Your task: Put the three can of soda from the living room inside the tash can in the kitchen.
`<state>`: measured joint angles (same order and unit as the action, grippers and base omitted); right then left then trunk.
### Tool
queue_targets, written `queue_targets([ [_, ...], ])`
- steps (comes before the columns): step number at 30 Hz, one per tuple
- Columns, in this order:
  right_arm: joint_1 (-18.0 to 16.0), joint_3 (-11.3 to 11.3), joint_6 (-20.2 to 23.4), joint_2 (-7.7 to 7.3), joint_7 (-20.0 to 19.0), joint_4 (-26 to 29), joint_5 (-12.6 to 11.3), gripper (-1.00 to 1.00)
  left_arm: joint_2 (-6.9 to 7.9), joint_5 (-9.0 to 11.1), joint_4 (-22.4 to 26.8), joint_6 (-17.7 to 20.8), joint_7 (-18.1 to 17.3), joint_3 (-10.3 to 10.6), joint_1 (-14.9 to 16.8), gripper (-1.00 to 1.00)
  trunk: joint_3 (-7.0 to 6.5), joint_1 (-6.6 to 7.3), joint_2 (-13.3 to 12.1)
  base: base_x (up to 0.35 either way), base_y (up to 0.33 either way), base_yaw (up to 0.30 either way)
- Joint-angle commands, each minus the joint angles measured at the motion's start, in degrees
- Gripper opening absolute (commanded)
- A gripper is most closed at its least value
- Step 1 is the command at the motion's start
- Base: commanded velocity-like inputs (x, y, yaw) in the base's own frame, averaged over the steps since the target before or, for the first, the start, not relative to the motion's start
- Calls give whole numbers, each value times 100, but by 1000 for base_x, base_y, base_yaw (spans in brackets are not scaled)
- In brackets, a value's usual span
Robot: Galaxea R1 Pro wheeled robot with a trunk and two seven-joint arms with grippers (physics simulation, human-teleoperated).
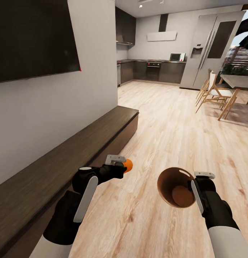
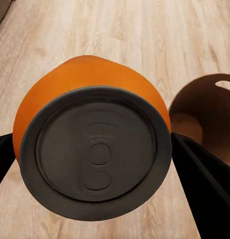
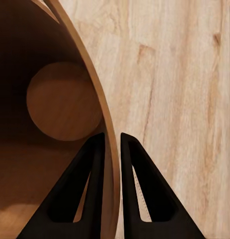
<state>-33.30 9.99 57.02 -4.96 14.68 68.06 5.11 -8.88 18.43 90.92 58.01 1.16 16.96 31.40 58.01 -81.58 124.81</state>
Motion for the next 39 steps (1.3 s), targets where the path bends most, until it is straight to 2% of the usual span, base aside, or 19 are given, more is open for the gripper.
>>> queue_targets([
  [1, -12, 4, -3, -1, -15, -18, 25, -100, -2, 6, -1, 0, -5, 0, 1, -100, -19, 23, -41, 0, 0, 0],
  [8, -185, 11, -273, 1, 23, -517, 33, -100, 0, 200, -1, 0, -19, 1, 6, -100, -145, 177, -322, 0, 0, 0],
  [13, -221, 10, -394, 8, 197, -660, 20, -100, 1, 478, -4, 0, -98, 43, 13, -100, -234, 287, -523, 0, 0, 0],
  [14, -225, 6, -411, 10, 230, -678, 11, -100, 0, 562, -4, 0, -144, 173, 14, -100, -252, 308, -563, 0, 0, 0],
  [18, -229, 3, -425, 13, 256, -700, 1, -100, -3, 664, -3, 0, -184, 471, 15, -100, -324, 396, -723, 0, 0, 0],
  [21, -230, 3, -427, 13, 260, -703, 0, -100, -6, 764, 1, 0, -190, 520, 15, -100, -378, 462, -844, 0, 0, 0],
  [24, -230, 3, -428, 13, 262, -705, -1, -100, -2, 979, 3, 0, -193, 602, 16, -100, -432, 528, -964, 0, 0, 0],
  [26, -230, 3, -428, 8, 263, -706, -1, -100, -1, 1063, 5, 0, -194, 715, 16, -100, -468, 572, -1044, 0, 0, 0],
  [29, -230, 3, -428, 8, 263, -707, -1, -100, -6, 1129, 16, 0, -200, 841, 16, -100, -522, 638, -1164, 0, 0, 0],
  [39, -230, 3, -429, 12, 264, -714, -1, -100, -14, 1351, 27, 0, -204, 953, 16, -100, -701, 858, -1566, 0, 0, 0],
])
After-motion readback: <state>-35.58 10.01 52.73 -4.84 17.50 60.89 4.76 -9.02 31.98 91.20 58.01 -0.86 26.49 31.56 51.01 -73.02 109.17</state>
